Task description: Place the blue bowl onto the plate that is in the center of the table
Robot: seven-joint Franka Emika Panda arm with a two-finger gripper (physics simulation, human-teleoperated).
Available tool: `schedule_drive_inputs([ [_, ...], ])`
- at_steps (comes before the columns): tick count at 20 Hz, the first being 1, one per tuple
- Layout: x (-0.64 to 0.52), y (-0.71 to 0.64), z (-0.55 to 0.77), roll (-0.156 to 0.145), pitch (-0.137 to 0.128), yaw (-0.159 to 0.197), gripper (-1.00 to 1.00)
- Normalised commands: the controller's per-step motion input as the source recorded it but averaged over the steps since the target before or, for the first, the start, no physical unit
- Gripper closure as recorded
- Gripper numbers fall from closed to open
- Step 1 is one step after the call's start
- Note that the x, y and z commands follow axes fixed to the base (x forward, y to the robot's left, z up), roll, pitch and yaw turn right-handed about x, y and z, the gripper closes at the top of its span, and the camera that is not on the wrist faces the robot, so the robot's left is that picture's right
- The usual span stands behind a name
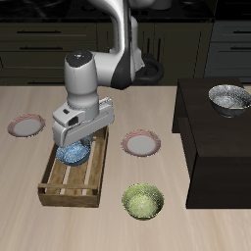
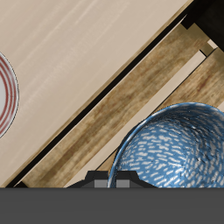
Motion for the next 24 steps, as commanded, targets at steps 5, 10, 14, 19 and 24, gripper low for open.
schedule_drive_inputs([
  [5,-0.02,0.00,0.45,-0.052,-0.085,-0.072,1.00],
  [10,-0.04,-0.06,0.31,-0.040,-0.032,-0.111,1.00],
  [14,-0.05,-0.02,0.31,-0.020,-0.002,-0.171,1.00],
  [19,0.01,0.11,0.37,-0.009,-0.046,-0.094,1.00],
  [24,0.02,0.29,0.37,0.025,-0.013,-0.116,1.00],
])
